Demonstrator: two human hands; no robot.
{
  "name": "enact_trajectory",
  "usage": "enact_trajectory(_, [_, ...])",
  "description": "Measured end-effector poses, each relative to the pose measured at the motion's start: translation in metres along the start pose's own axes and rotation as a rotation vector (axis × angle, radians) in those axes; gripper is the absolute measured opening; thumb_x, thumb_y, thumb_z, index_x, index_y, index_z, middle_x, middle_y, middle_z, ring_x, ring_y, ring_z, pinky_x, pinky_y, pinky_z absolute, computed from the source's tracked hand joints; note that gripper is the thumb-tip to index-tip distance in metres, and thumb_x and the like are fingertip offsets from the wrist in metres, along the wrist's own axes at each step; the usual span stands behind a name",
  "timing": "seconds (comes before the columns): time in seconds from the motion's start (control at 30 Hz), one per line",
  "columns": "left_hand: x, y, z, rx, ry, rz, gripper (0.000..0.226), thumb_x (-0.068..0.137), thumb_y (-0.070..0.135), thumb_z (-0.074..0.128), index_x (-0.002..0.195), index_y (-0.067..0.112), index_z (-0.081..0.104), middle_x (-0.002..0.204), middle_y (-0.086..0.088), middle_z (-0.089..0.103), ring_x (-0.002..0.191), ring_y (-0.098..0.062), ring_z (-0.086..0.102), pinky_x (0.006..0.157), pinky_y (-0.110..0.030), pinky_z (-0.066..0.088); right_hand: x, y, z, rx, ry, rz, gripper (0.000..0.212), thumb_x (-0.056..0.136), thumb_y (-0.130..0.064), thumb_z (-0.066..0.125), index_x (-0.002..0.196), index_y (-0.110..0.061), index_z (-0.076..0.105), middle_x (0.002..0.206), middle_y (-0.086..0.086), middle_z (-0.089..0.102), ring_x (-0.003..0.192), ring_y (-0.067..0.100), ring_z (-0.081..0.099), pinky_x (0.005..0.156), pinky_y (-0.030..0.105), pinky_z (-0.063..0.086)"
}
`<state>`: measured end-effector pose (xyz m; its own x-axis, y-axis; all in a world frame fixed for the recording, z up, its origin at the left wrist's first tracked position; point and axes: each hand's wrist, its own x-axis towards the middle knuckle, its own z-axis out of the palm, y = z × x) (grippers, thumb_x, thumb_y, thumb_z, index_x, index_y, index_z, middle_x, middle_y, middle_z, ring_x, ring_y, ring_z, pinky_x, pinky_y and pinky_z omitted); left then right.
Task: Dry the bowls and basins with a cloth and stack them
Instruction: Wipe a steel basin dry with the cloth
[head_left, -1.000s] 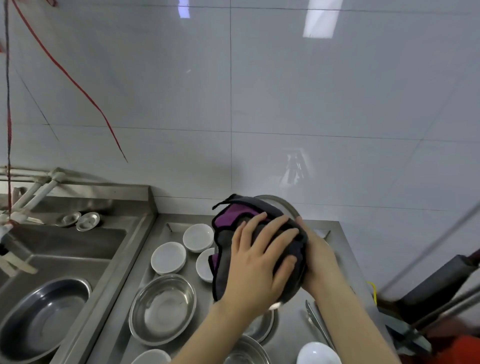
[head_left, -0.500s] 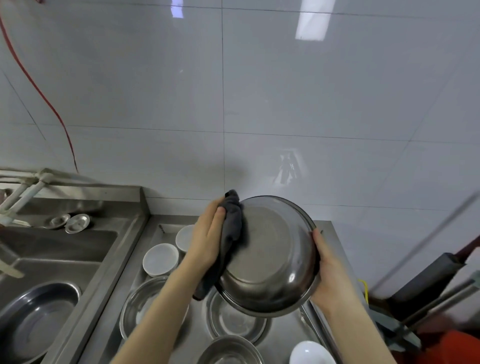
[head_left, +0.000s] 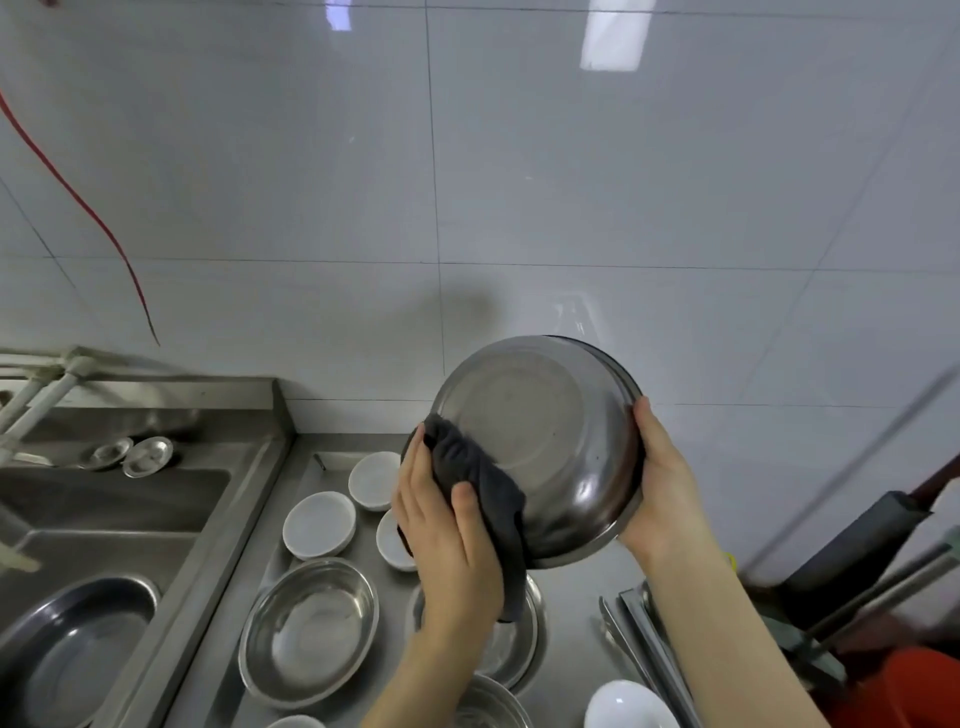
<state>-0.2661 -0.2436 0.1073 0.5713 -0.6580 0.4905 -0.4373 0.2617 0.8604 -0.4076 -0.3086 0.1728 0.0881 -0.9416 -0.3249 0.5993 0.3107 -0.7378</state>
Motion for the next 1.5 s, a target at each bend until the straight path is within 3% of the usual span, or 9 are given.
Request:
enact_trajectory(0.17, [0.0, 0.013, 0.001, 0.309, -0.092, 0.336, 0.046, 0.094, 0.033, 0.038, 0.137, 0.019, 0.045, 0.142, 0.005, 0.048, 0.131, -0.025, 0.042, 0.107, -0.048, 0.033, -0.007, 0.017, 0.012, -0.051, -0.007, 0.014, 0.055, 0.089, -0.047, 0.061, 0.119, -0.002, 0.066, 0.115, 0.016, 0.071, 0.106, 0.03, 0.069, 0.092, 0.043, 0.054])
enact_trajectory(0.3, [0.006, 0.026, 0.012, 0.476, -0.195, 0.433, 0.043, 0.094, 0.038, 0.044, 0.135, 0.027, 0.048, 0.144, 0.008, 0.049, 0.132, -0.023, 0.044, 0.106, -0.044, 0.034, -0.021, 0.033, 0.021, -0.187, -0.075, -0.022, 0.037, 0.099, -0.033, 0.053, 0.087, -0.006, 0.076, 0.09, 0.015, 0.075, 0.086, 0.026, 0.073, 0.085, 0.04, 0.057])
enact_trajectory(0.53, [0.045, 0.017, -0.001, 0.143, -0.284, 0.12, 0.043, 0.094, 0.043, 0.03, 0.132, 0.035, 0.047, 0.132, 0.016, 0.051, 0.124, -0.016, 0.041, 0.105, -0.045, 0.034, -0.033, 0.038, 0.02, -0.488, -0.176, -0.119, 0.036, 0.1, -0.032, 0.052, 0.083, -0.006, 0.071, 0.069, 0.002, 0.071, 0.064, 0.011, 0.067, 0.06, 0.021, 0.054])
enact_trajectory(0.7, [0.085, -0.007, -0.014, 0.02, -0.436, -0.097, 0.028, 0.092, 0.043, 0.036, 0.105, 0.04, 0.061, 0.113, 0.014, 0.065, 0.112, -0.012, 0.056, 0.103, -0.044, 0.04, -0.038, 0.051, 0.011, -0.569, -0.255, -0.15, 0.104, 0.062, -0.08, 0.068, 0.091, 0.018, 0.048, 0.08, 0.011, 0.051, 0.075, 0.024, 0.045, 0.07, 0.039, 0.035])
enact_trajectory(0.9, [0.057, -0.027, -0.023, 0.102, -0.309, -0.073, 0.045, 0.092, 0.049, 0.031, 0.129, 0.03, 0.051, 0.125, 0.012, 0.056, 0.118, -0.011, 0.048, 0.103, -0.033, 0.037, -0.027, 0.035, 0.01, -0.322, -0.069, 0.024, 0.041, 0.091, -0.039, 0.065, 0.075, -0.002, 0.071, 0.082, 0.016, 0.069, 0.072, 0.027, 0.066, 0.077, 0.037, 0.052])
enact_trajectory(1.0, [0.038, -0.033, -0.027, 0.174, -0.266, -0.052, 0.054, 0.091, 0.05, 0.032, 0.136, 0.023, 0.047, 0.131, 0.01, 0.052, 0.122, -0.015, 0.045, 0.105, -0.038, 0.035, -0.019, 0.034, 0.008, -0.178, -0.016, 0.075, 0.044, 0.094, -0.035, 0.06, 0.058, -0.015, 0.078, 0.077, 0.009, 0.076, 0.065, 0.02, 0.073, 0.072, 0.036, 0.052])
enact_trajectory(1.13, [0.009, -0.034, -0.03, 0.181, -0.226, -0.027, 0.048, 0.092, 0.044, 0.034, 0.138, 0.035, 0.042, 0.143, 0.017, 0.043, 0.136, -0.012, 0.034, 0.112, -0.046, 0.03, -0.012, 0.031, 0.009, -0.006, 0.025, 0.127, 0.039, 0.092, -0.04, 0.061, 0.074, -0.011, 0.078, 0.081, 0.01, 0.077, 0.061, 0.019, 0.073, 0.073, 0.035, 0.053])
enact_trajectory(1.37, [-0.001, -0.004, -0.016, 0.279, -0.27, 0.078, 0.048, 0.092, 0.041, 0.034, 0.14, 0.041, 0.035, 0.147, 0.022, 0.038, 0.135, -0.01, 0.034, 0.111, -0.044, 0.029, -0.012, 0.057, 0.021, -0.283, -0.049, 0.096, 0.041, 0.097, -0.04, 0.055, 0.1, -0.005, 0.075, 0.102, 0.019, 0.075, 0.099, 0.032, 0.072, 0.097, 0.049, 0.052])
enact_trajectory(1.5, [0.019, -0.01, -0.015, 0.306, -0.37, 0.13, 0.044, 0.093, 0.045, 0.035, 0.137, 0.046, 0.036, 0.145, 0.022, 0.038, 0.135, -0.012, 0.033, 0.111, -0.045, 0.03, -0.018, 0.068, 0.014, -0.338, -0.075, 0.103, 0.042, 0.096, -0.04, 0.054, 0.101, -0.003, 0.073, 0.101, 0.022, 0.073, 0.094, 0.03, 0.071, 0.09, 0.046, 0.054])
